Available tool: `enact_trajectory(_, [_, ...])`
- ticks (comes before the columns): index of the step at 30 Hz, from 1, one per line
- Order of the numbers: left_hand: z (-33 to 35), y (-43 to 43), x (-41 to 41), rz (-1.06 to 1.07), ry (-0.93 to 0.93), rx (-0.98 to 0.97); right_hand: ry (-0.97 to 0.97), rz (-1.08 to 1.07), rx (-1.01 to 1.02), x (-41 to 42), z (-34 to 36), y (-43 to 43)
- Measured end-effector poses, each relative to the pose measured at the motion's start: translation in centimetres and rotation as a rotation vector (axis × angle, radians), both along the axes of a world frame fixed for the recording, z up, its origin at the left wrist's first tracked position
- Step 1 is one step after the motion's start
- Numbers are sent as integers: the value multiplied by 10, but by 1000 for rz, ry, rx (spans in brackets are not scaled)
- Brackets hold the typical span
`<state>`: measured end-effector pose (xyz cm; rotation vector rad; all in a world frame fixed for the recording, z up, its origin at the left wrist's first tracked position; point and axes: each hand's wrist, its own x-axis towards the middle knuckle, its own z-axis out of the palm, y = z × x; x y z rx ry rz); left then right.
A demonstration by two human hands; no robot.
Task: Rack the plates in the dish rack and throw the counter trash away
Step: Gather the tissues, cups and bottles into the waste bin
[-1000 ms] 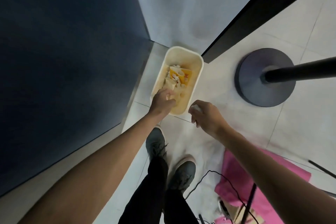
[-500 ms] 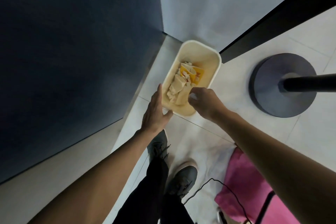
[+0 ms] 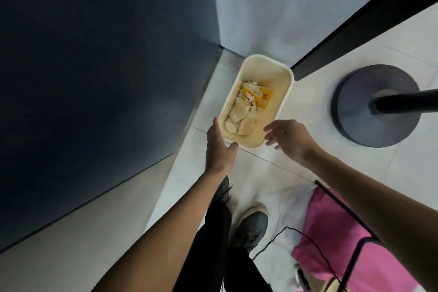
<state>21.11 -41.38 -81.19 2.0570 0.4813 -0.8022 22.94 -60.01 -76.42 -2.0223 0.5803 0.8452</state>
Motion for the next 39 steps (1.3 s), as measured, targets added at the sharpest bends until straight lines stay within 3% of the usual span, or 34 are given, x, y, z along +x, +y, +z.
enact_trajectory(5, [47,-6,-14,133,80,-9,8,-5,23,-35,32,6])
enact_trajectory(13, [133,-2,-45,126,151,-62,-164,-52,22,-78,112,33])
enact_trajectory(22, [313,24,-88,10,188,-151,-123,1,9,-135,279,36])
enact_trajectory(29, [440,41,-122,-141,90,-135,-191,114,21,-177,391,48])
enact_trajectory(39, [582,93,-152,5,-316,-225,-386,241,95,-191,503,91])
